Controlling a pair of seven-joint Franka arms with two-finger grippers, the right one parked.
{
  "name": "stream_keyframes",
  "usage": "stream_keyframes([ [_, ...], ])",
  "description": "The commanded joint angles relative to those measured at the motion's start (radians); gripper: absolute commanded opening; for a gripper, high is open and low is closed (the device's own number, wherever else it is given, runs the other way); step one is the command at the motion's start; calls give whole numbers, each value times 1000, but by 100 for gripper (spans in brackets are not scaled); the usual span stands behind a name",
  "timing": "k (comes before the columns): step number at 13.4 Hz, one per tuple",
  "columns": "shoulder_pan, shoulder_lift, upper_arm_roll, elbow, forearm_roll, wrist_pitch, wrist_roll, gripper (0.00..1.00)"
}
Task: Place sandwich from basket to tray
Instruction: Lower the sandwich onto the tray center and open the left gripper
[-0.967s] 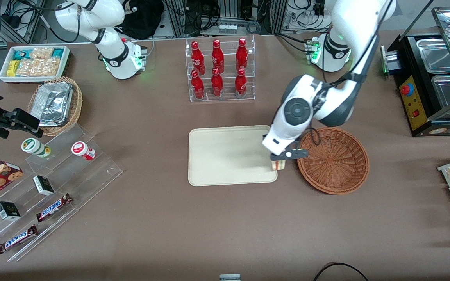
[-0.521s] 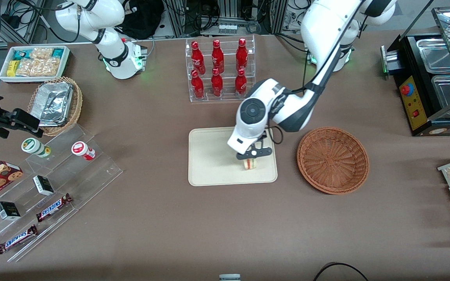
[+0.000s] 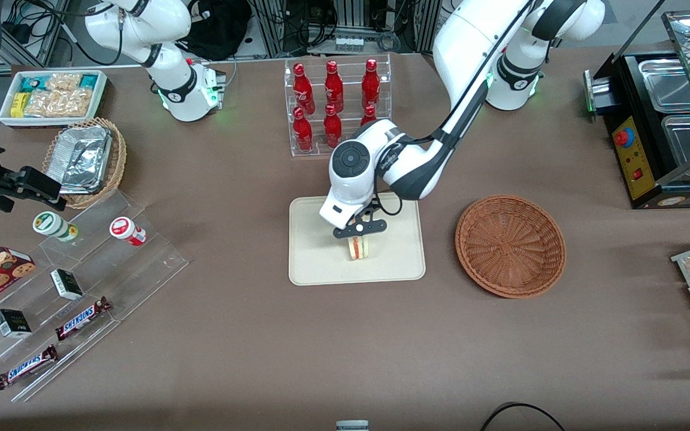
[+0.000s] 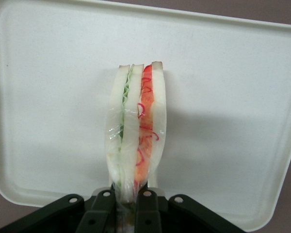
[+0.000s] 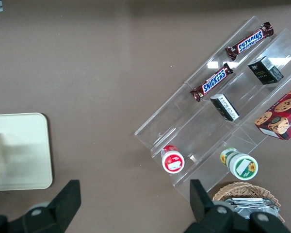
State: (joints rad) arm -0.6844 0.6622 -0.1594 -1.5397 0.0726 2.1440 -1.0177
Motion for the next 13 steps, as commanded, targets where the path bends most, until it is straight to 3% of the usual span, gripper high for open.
stream_keyframes([
  [1, -24, 23, 12, 24, 50, 17, -51, 7],
  [3, -24, 27, 12, 23, 50, 31, -53, 13],
  [4, -23, 28, 12, 23, 47, 31, -53, 45],
  [5, -20, 27, 12, 23, 49, 33, -39, 99],
  [10, -15, -36, 15, 23, 45, 21, -50, 100],
  [13, -12, -87, 18, 27, 50, -100, -39, 100],
])
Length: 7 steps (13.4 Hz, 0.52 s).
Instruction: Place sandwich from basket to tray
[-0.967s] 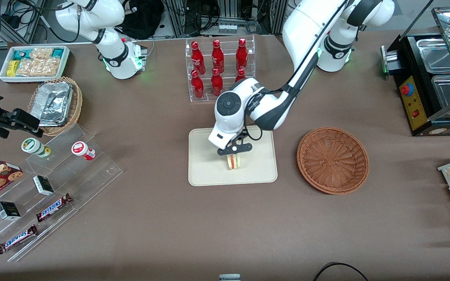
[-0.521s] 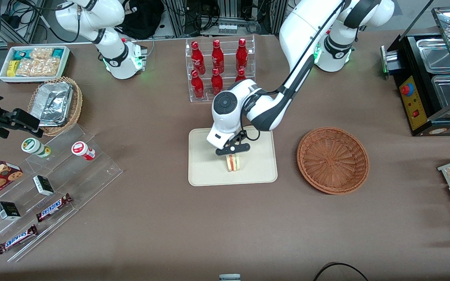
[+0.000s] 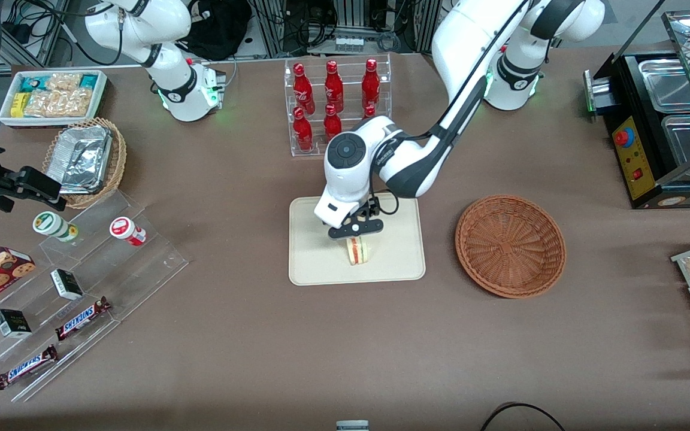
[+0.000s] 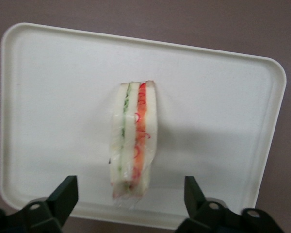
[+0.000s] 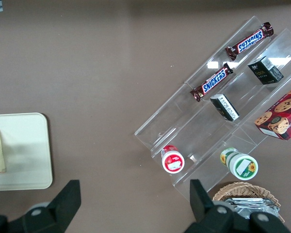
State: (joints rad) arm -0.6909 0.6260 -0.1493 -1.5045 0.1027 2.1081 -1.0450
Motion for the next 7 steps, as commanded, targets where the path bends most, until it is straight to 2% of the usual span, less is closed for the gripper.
stream_keyframes([
  [1, -6, -70, 20, -14, 23, -85, -13, 100],
  [4, -3, -120, 66, -17, 17, -195, -23, 100],
  [7, 66, -153, 77, -31, 17, -250, 19, 100],
])
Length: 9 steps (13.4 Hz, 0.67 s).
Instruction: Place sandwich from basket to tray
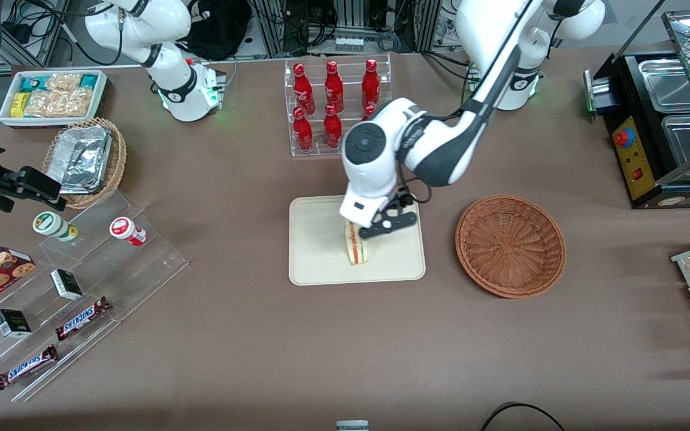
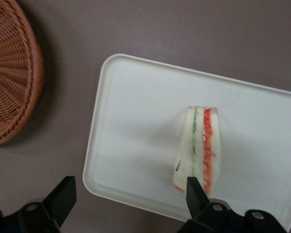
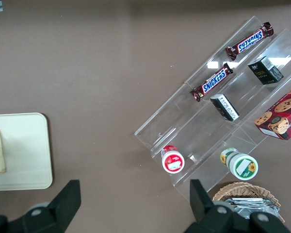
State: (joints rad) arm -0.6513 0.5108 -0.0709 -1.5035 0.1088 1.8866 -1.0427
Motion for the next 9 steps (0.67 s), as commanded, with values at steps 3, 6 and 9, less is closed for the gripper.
stream_keyframes([
  [3, 113, -96, 7, -85, -1, -27, 108, 100],
  [6, 197, -172, 7, -158, -27, -24, 239, 100],
  [9, 287, -225, 7, -197, -75, -47, 396, 100],
])
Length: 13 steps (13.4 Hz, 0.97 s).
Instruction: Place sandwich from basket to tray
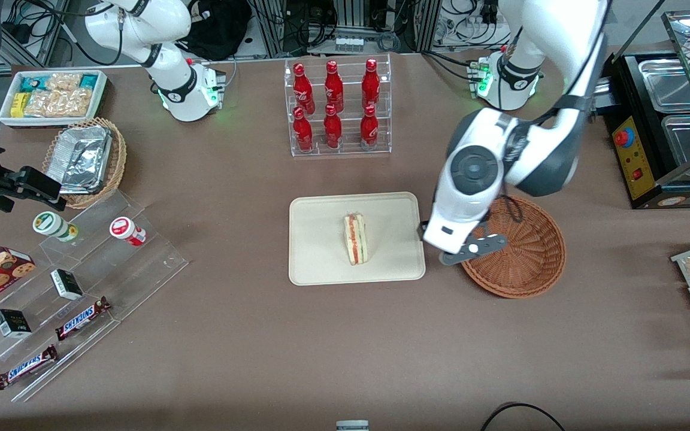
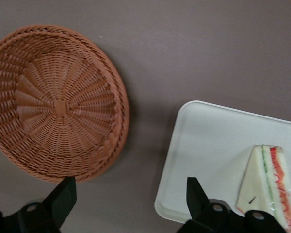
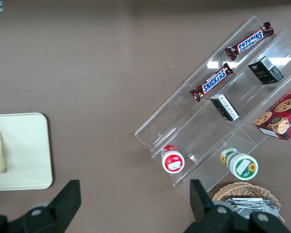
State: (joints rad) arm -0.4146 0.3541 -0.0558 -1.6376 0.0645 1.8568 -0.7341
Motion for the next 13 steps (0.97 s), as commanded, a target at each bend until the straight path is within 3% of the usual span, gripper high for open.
stream_keyframes([
  [1, 75, -92, -9, -76, -47, -36, 140, 100],
  [7, 256, -204, -13, -70, -150, -223, 434, 100],
  [13, 401, -328, -32, -65, -138, -358, 697, 100],
])
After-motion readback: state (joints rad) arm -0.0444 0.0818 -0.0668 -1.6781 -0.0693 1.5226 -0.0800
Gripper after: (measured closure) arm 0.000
